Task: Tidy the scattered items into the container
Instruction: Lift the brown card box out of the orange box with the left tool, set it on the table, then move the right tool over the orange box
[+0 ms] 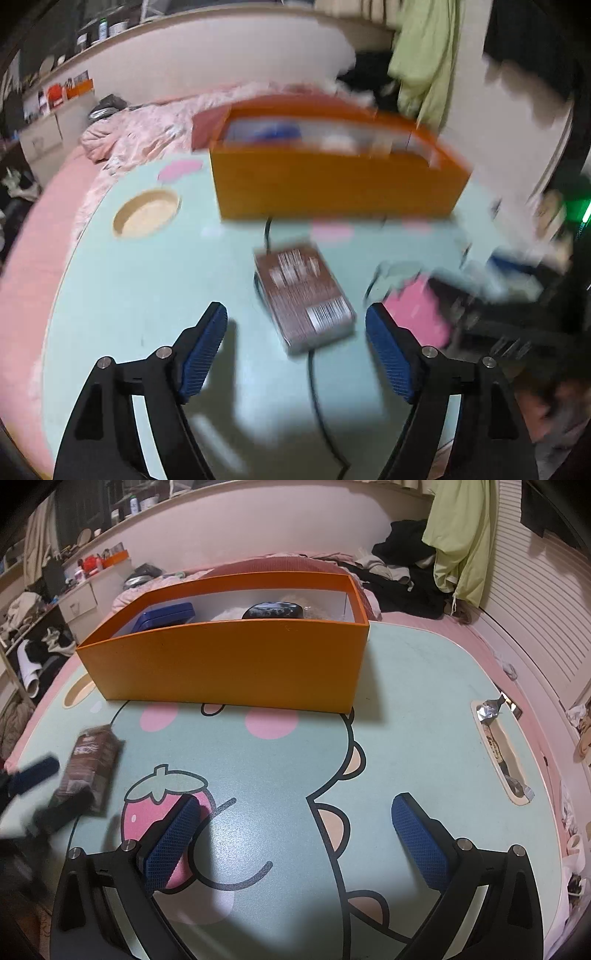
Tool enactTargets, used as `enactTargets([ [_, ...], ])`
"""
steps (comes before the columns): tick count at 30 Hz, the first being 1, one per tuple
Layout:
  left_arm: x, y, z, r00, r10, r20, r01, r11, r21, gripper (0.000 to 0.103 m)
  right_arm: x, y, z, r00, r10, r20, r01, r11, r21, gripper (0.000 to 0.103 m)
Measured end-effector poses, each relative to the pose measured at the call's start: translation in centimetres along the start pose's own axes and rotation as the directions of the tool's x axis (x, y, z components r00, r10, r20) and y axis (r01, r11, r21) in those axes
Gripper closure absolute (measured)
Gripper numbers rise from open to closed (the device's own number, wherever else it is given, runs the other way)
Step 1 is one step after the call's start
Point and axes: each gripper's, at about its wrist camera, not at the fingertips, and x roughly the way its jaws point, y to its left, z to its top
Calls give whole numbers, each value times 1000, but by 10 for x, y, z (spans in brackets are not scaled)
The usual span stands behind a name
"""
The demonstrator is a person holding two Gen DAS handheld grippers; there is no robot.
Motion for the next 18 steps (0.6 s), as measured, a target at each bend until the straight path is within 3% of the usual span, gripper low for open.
enactTargets([
  [2,-1,-7,-2,998,50,23,-51,998,34,10,1,2,1,1000,-1,0,1,1000,-2,0],
  [6,3,0,-4,1000,30,6,-30,999,10,1,2,3,3,1000,-1,0,1,1000,-4,0],
  [18,3,4,-8,999,32,6,-32,999,-13,0,3,3,4,1000,-1,0,1,1000,-6,0],
])
